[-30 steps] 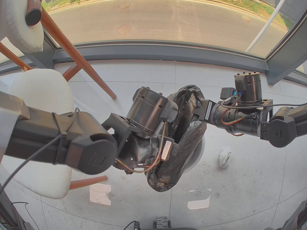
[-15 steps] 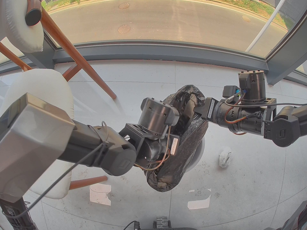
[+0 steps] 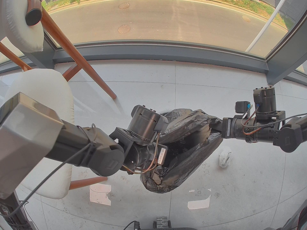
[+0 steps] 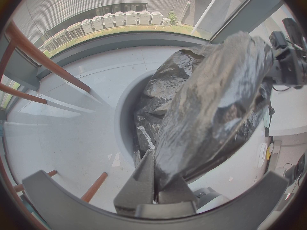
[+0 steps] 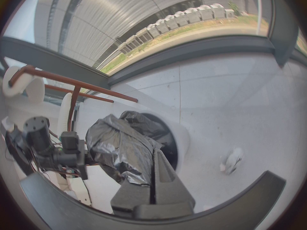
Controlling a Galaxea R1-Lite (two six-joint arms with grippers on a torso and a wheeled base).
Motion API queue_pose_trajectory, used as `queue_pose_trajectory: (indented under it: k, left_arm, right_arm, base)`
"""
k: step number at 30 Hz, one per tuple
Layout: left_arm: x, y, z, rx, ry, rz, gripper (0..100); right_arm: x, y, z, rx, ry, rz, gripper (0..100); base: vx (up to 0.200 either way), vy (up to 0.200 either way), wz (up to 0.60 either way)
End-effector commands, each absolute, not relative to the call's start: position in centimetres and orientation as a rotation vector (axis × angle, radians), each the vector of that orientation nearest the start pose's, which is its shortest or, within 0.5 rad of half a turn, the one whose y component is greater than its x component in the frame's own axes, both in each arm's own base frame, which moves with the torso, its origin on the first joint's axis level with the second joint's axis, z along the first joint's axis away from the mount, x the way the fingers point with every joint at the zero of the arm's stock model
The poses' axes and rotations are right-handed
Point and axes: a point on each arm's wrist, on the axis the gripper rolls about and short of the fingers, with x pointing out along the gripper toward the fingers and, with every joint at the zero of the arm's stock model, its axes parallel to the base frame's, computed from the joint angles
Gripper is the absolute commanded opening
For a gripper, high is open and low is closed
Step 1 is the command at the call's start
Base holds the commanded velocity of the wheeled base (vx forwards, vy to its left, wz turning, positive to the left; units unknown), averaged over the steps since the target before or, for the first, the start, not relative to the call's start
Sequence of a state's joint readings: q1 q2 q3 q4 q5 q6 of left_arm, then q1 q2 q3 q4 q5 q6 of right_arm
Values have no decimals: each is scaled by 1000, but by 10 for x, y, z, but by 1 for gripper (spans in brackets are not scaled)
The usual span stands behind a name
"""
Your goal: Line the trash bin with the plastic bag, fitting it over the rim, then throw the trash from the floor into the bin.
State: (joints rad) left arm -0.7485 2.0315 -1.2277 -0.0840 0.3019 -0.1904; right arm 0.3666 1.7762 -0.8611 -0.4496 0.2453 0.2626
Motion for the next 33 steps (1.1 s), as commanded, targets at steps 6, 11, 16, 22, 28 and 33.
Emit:
queue_pose_trajectory:
  k: [6,11,16,22,28,33]
  left_arm:
    - [307,-263,181,92,532,-371,0]
    - [310,-263,181,93,527,-360,0]
    - [311,-263,182,90,522,-358,0]
    - [315,-259,182,81,518,-344,0]
    - [329,-243,184,65,512,-293,0]
    - [344,-233,181,52,511,-254,0]
  right_arm:
    - [341,105,110,228,452,538,0]
    - [365,113,99,213,338,558,0]
    - [379,114,97,185,313,555,0]
    - [379,102,92,130,308,553,100]
    - [341,95,113,85,299,654,100]
    - [297,87,118,97,339,723,100]
  base:
    - [0,0,0]
    - [0,0,0]
    - [0,0,0]
    - [0,0,0]
    - [0,0,0]
    - [0,0,0]
